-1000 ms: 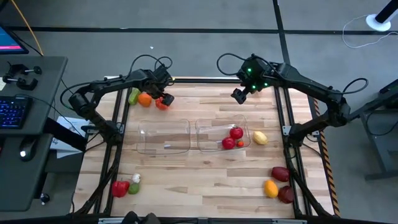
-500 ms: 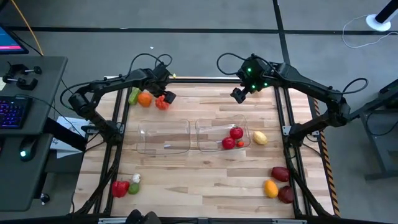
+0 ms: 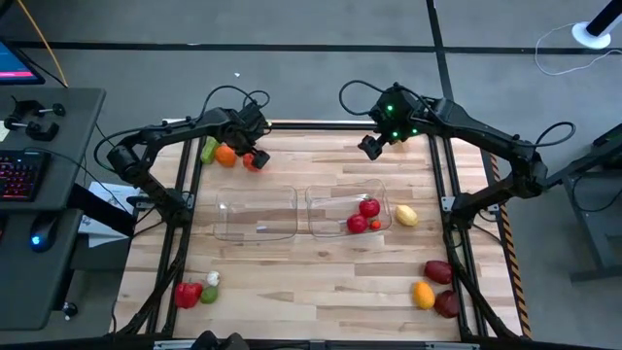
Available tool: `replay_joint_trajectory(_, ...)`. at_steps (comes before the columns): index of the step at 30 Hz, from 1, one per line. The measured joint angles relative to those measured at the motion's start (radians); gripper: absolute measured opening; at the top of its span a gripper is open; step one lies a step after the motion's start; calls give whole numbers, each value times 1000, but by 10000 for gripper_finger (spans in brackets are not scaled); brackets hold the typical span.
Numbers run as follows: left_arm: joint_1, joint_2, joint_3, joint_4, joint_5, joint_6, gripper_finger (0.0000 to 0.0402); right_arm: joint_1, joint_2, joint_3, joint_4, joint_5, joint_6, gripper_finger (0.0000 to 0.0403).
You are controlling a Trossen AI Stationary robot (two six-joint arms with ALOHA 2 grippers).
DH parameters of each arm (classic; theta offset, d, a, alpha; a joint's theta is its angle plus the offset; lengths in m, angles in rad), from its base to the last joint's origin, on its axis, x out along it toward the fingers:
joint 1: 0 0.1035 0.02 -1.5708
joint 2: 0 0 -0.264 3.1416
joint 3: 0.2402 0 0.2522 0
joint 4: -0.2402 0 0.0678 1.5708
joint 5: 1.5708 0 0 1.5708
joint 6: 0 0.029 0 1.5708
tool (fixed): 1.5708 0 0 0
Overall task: Sort produce into baskets
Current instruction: Put the orange bell pepper into the left transparent bin
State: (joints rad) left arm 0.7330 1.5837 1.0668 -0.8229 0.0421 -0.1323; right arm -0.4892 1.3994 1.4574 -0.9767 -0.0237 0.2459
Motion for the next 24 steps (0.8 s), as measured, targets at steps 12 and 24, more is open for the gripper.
replay_joint_trajectory(12,7,52,0,20,-29,-84,397,0,0,0,9,0,11,369)
replay_joint_trajectory(24,4,226,0,27,-62,-103,397,0,0,0,9,-1,19,369)
